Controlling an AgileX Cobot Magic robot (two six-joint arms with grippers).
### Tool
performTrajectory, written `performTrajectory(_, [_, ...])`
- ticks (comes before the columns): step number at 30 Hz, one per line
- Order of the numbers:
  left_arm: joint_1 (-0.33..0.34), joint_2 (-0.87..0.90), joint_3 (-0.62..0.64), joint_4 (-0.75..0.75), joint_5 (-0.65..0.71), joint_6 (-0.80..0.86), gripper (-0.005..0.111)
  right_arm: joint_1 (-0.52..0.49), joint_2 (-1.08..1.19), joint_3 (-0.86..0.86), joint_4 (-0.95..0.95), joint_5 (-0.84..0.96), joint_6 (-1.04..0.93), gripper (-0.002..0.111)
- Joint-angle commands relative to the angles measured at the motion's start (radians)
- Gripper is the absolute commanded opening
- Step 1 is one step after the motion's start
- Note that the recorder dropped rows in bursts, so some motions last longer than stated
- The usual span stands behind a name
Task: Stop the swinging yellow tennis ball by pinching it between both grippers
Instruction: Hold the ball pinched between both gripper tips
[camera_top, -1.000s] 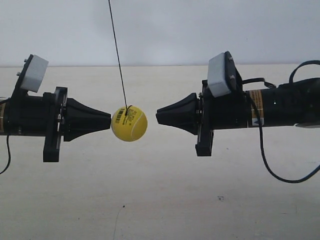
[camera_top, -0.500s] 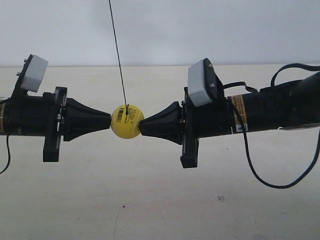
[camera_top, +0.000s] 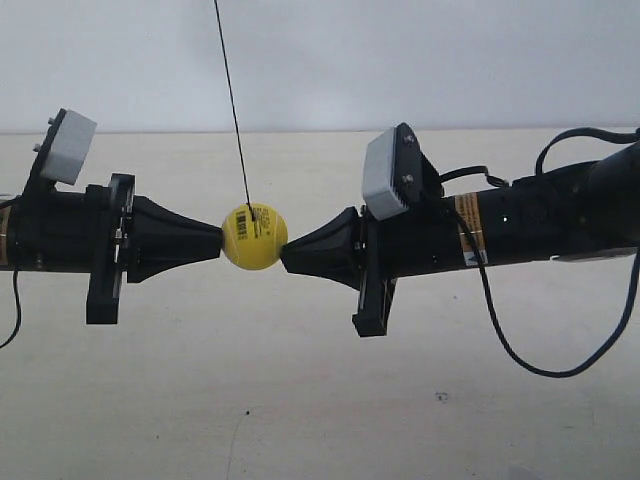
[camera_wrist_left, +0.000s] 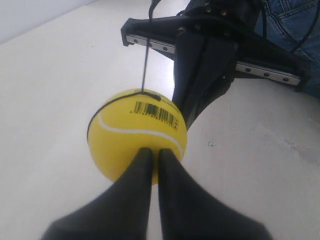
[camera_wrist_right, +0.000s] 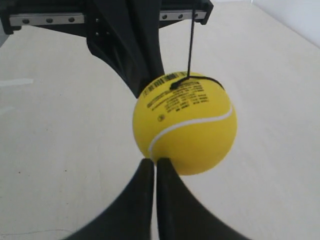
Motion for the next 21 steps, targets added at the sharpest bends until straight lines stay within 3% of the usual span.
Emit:
performTrajectory(1, [-0.004,0.005,-0.005,-0.006,-0.01,0.0,0.005,0.001,0.0,-0.007,0.019,0.008,-0.016,0.0])
performTrajectory(21, [-0.004,0.004,-0.005,-0.002,-0.01,0.0,0.005,0.001,0.0,-0.025,0.057,0.05,-0.068,0.0])
